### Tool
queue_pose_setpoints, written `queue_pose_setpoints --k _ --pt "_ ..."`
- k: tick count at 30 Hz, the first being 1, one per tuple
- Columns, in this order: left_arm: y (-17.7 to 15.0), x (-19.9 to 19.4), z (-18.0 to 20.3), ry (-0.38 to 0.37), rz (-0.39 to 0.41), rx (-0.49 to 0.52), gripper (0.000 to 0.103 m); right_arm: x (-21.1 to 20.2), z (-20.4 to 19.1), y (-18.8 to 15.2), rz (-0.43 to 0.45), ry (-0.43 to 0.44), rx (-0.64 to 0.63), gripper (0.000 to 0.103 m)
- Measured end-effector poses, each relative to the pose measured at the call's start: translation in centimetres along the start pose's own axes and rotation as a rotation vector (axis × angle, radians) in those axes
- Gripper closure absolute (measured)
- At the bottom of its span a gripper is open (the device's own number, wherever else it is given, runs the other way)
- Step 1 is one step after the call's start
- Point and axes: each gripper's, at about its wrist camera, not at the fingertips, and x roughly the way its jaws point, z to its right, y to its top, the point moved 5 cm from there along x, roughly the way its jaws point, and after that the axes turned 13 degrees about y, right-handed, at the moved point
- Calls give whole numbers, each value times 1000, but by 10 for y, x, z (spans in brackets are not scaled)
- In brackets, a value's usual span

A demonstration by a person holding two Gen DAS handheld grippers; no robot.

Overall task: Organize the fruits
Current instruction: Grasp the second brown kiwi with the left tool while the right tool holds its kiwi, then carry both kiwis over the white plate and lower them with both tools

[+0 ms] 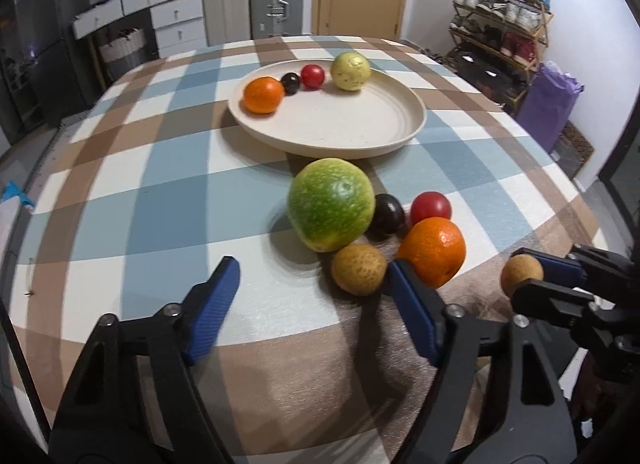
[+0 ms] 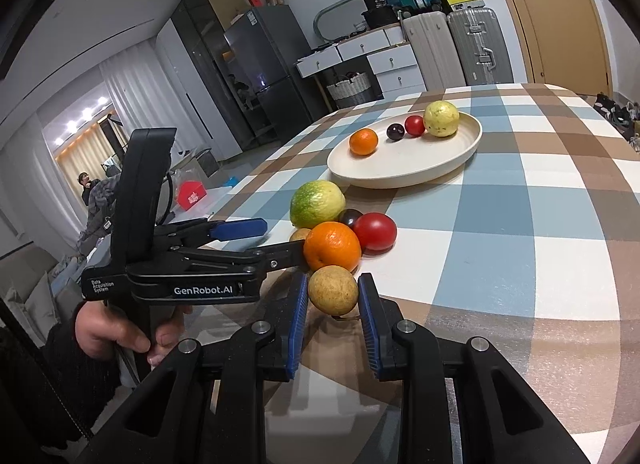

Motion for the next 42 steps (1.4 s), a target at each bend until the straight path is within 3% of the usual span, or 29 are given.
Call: queue_pose_setpoints --k 3,6,13,30,42 --pt "-1 5 4 -53 -28 -9 39 -1 0 0 1 -2 1 77" --pt "-2 5 11 -54 -21 19 42 -2 1 1 3 -3 3 77" --pt "-3 2 16 -106 -27 13 76 -3 2 1 3 -4 7 77" --pt "-8 -15 8 -159 -23 -29 77 -6 -8 10 21 21 -22 77" --pt "22 -43 -8 -197 39 -63 77 -4 -4 42 47 46 -24 77"
